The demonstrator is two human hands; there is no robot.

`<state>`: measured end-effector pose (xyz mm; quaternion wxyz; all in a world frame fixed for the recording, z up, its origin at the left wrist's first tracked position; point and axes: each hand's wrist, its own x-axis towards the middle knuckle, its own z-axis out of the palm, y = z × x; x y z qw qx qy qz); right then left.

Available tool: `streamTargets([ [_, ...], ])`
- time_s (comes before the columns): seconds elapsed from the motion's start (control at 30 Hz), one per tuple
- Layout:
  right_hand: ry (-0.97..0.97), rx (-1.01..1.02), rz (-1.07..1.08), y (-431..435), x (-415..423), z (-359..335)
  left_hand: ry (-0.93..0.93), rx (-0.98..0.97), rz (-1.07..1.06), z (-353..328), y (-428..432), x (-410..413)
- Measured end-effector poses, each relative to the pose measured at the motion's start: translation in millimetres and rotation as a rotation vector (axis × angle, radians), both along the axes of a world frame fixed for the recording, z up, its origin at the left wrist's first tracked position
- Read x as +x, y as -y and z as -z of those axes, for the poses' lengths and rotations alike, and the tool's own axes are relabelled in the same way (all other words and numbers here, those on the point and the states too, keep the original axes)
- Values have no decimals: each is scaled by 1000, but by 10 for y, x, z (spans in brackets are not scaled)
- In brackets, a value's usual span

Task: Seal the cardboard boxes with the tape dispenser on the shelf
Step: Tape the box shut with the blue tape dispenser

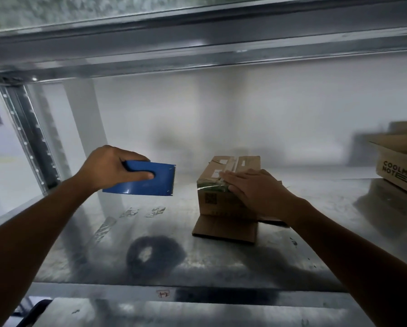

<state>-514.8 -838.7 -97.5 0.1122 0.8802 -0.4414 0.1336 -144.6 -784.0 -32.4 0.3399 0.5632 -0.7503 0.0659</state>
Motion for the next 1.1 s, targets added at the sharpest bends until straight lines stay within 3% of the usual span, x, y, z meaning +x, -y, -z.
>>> streamTargets([
  [0.2, 42, 146, 38, -32, 158, -245, 62, -49, -93, -32, 34, -98],
  [0.43, -36, -27, 104, -4, 528, -170, 132, -119, -162, 16, 141, -155],
  [0.7, 1, 42, 45, 83, 638, -132, 444, -209, -276, 193, 244, -445],
  [1.1, -301, -167, -87, 209, 557, -23, 648, -187, -433, 256, 247, -972],
])
